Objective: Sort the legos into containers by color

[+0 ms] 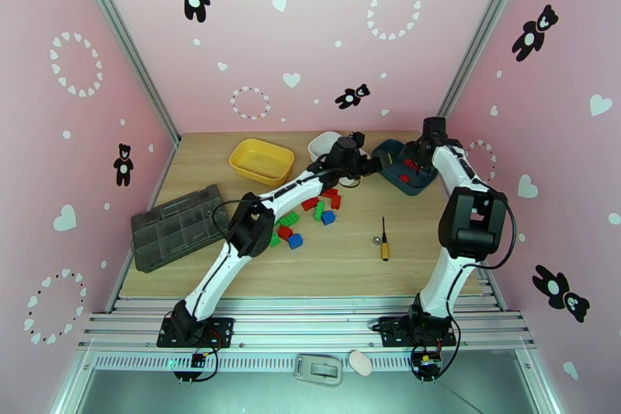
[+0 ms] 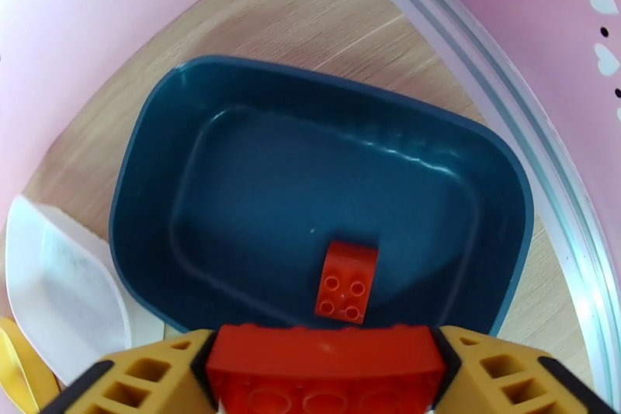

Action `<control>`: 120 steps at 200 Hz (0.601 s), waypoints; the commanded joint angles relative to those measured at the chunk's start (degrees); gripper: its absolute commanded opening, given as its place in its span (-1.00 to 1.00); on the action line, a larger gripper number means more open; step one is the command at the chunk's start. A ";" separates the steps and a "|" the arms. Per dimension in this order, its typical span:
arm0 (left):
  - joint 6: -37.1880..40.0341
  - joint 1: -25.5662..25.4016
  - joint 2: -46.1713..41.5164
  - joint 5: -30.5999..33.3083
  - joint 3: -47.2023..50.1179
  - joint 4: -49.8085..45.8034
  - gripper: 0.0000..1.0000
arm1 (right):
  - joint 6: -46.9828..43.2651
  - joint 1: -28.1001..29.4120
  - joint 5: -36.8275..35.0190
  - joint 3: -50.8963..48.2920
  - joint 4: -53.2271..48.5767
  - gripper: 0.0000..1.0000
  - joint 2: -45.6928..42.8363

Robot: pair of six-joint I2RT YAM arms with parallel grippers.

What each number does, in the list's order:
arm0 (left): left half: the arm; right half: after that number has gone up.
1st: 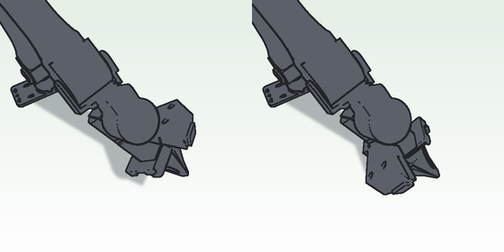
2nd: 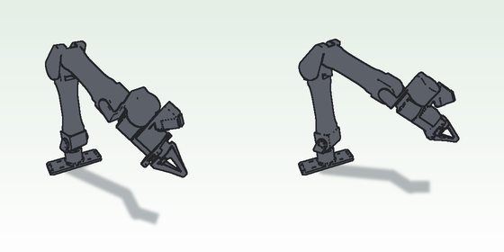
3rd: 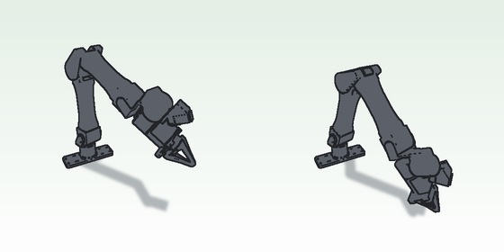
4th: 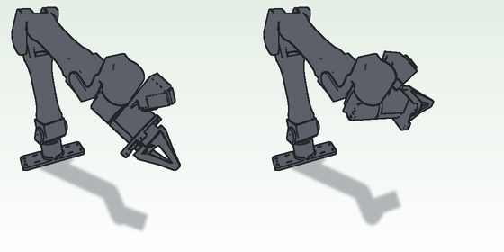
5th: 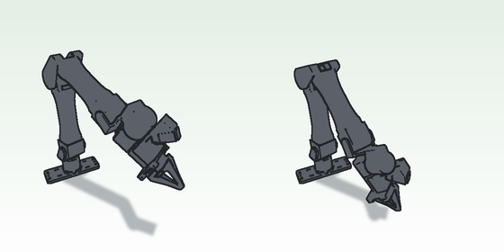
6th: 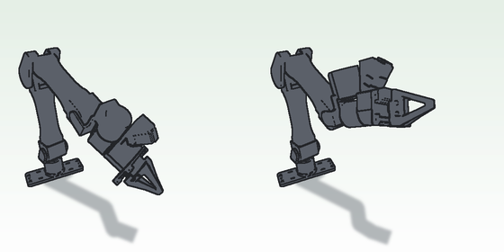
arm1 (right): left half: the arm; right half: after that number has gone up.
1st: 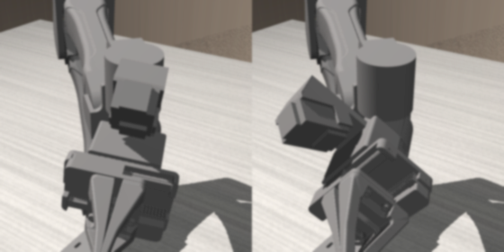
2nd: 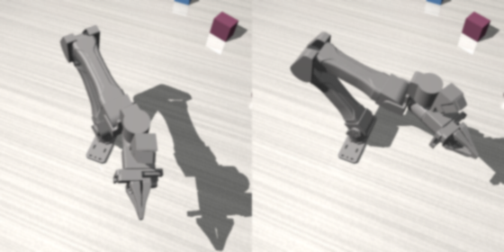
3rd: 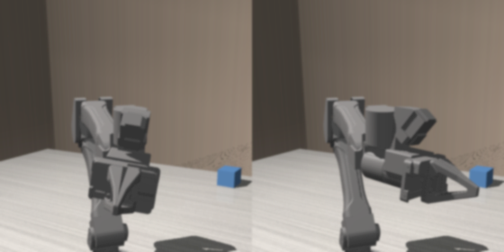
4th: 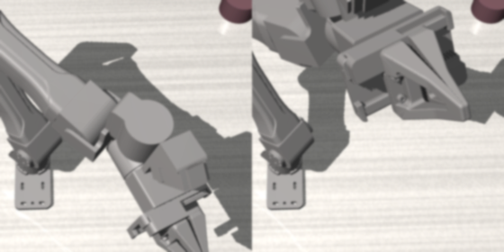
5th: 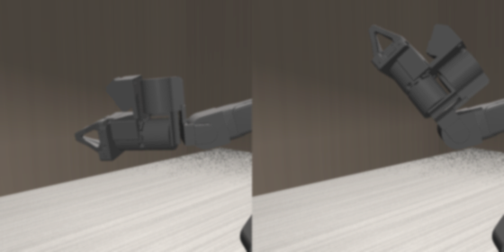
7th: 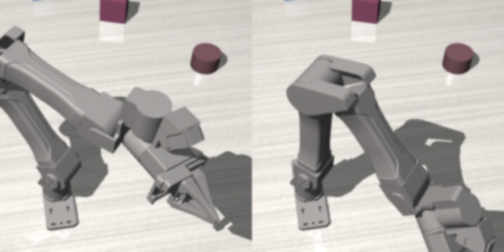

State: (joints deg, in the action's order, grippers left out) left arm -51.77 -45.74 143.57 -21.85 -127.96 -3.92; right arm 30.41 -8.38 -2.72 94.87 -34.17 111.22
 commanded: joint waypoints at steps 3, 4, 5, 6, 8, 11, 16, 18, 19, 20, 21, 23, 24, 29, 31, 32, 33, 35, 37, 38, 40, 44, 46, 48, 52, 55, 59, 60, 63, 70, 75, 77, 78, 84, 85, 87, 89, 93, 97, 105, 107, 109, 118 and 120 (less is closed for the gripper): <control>2.67 0.02 -6.72 2.14 5.16 0.29 0.97 | -0.87 -0.23 -0.15 1.75 -1.93 0.55 -0.50; 2.70 -0.02 -6.90 2.20 5.43 0.48 0.97 | -0.88 -0.28 -0.12 1.69 -1.90 0.55 -0.62; 2.80 -0.04 -7.07 2.26 5.57 0.58 0.97 | -0.88 -0.25 -0.11 1.66 -1.88 0.55 -0.68; 2.85 0.00 -7.25 2.34 5.90 0.71 0.97 | -0.88 -0.24 -0.05 1.56 -1.87 0.55 -0.75; 2.93 -0.04 -7.64 2.53 6.41 0.92 0.97 | -0.93 -0.23 0.03 1.51 -1.82 0.55 -0.99; 3.00 -0.03 -8.19 2.88 7.28 1.16 0.97 | -0.97 -0.15 0.12 1.18 -1.72 0.55 -1.23; 3.13 -0.05 -9.29 3.34 8.73 1.56 0.96 | -0.99 -0.13 0.32 0.63 -1.54 0.55 -1.78; 3.20 -0.01 -9.74 3.55 9.30 1.73 0.96 | -0.98 -0.07 0.34 0.42 -1.45 0.55 -2.03; 3.27 0.01 -9.94 3.65 9.57 1.82 0.97 | -0.97 -0.07 0.39 0.23 -1.39 0.55 -2.18; 3.35 -0.02 -10.18 3.74 9.83 1.90 0.97 | -0.97 -0.06 0.41 0.10 -1.28 0.55 -2.34; 3.39 -0.04 -10.34 3.78 10.14 2.03 0.97 | -0.97 0.03 0.42 -0.10 -1.22 0.55 -2.46; 3.53 -0.03 -10.72 3.97 10.77 2.18 0.97 | -0.97 0.01 0.48 -0.40 -1.02 0.55 -2.61; 3.57 -0.04 -10.96 4.03 11.05 2.30 0.97 | -1.01 0.02 0.50 -0.57 -0.96 0.55 -2.77; 3.80 0.00 -12.14 4.59 12.52 2.66 0.97 | -1.11 0.17 0.53 -1.53 -0.59 0.54 -3.56; 3.98 0.00 -12.60 4.92 13.19 2.77 0.97 | -1.18 0.31 0.59 -1.93 -0.40 0.54 -3.86; 4.06 0.02 -12.87 5.03 13.58 2.82 0.96 | -1.16 0.35 0.60 -2.08 -0.34 0.54 -4.02; 4.09 -0.02 -13.09 5.13 13.90 2.84 0.96 | -1.16 0.37 0.61 -2.29 -0.27 0.54 -4.18; 4.34 -0.05 -13.57 5.39 14.41 3.04 0.96 | -1.19 0.49 0.65 -2.69 -0.10 0.54 -4.50; 4.58 -0.03 -14.04 5.67 15.00 3.11 0.96 | -1.16 0.59 0.69 -3.01 0.01 0.54 -4.84; 4.71 0.00 -14.29 5.76 15.41 3.12 0.96 | -1.15 0.62 0.65 -3.19 0.13 0.54 -4.95; 4.93 0.00 -14.81 6.24 16.15 3.15 0.96 | -1.19 0.75 0.75 -3.51 0.26 0.53 -5.35; 5.40 -0.01 -15.80 7.12 17.57 3.14 0.96 | -1.15 1.02 0.91 -4.08 0.53 0.53 -5.98; 5.55 -0.04 -16.24 7.59 18.25 3.18 0.97 | -1.15 1.11 1.02 -4.56 0.60 0.53 -6.31; 5.67 -0.05 -16.88 8.02 18.95 3.14 0.96 | -1.19 1.25 1.15 -4.90 0.71 0.53 -6.64; 6.12 0.02 -17.85 8.90 20.38 3.25 0.97 | -1.23 1.53 1.35 -5.54 1.08 0.52 -7.29; 6.34 0.02 -18.65 9.31 21.39 3.33 0.97 | -1.26 1.79 1.47 -6.14 1.31 0.52 -7.74; 6.60 0.04 -19.72 10.11 22.84 3.43 0.97 | -1.27 2.21 1.65 -6.75 1.53 0.51 -8.30; 6.73 0.08 -19.95 10.31 23.10 3.46 0.97 | -1.25 2.22 1.70 -6.91 1.59 0.51 -8.52; 6.93 0.12 -20.70 10.86 24.03 3.45 0.96 | -1.28 2.60 1.75 -7.30 1.71 0.51 -8.90; 7.87 0.29 -22.47 12.04 26.47 3.22 0.96 | -1.36 3.48 1.90 -8.28 1.85 0.50 -9.87; 8.55 0.33 -23.74 13.07 28.10 2.70 0.97 | -1.52 4.25 2.08 -8.90 1.99 0.49 -10.50; 8.80 0.37 -24.16 13.54 28.75 2.43 0.97 | -1.61 4.49 2.16 -9.13 2.07 0.49 -10.80; 9.06 0.38 -24.41 13.78 29.05 2.30 0.97 | -1.69 4.72 2.18 -9.29 2.08 0.49 -10.91; 9.96 0.47 -26.09 15.30 31.09 1.38 0.96 | -1.96 5.74 2.29 -9.88 1.97 0.47 -11.54; 10.12 0.51 -26.47 15.45 31.50 1.24 0.97 | -1.99 5.88 2.28 -9.97 1.99 0.47 -11.63; 10.44 0.59 -27.08 15.92 32.17 0.97 0.96 | -2.13 6.28 2.19 -10.21 1.96 0.46 -11.81; 10.70 0.68 -27.50 16.30 32.93 0.77 0.96 | -2.25 6.65 2.13 -10.47 1.95 0.46 -12.14; 11.20 0.90 -28.88 16.97 34.60 0.50 0.96 | -2.44 7.47 1.89 -11.08 1.84 0.46 -12.60; 11.59 1.11 -29.98 17.68 36.34 0.47 0.96 | -2.62 8.31 1.70 -11.57 1.83 0.46 -13.08; 12.24 1.70 -32.40 18.63 40.08 0.39 0.96 | -3.02 10.04 1.43 -12.91 2.08 0.46 -14.09; 12.40 1.88 -32.92 18.87 41.06 0.42 0.96 | -3.11 10.60 1.36 -13.25 2.09 0.45 -14.27; 12.50 2.14 -33.57 19.10 41.99 0.46 0.97 | -3.18 11.00 1.26 -13.56 2.14 0.45 -14.56; 12.85 2.90 -36.16 20.07 46.37 0.58 0.97 | -3.17 13.05 0.80 -15.16 2.32 0.45 -15.43; 12.84 3.17 -36.87 20.22 47.38 0.61 0.96 | -3.17 13.53 0.79 -15.51 2.35 0.45 -15.60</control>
State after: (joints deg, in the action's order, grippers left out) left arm -42.48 -44.91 112.77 -7.42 -89.67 -2.13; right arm 28.47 0.84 -1.61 83.05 -32.42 99.26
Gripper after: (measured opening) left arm 0.983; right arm 0.728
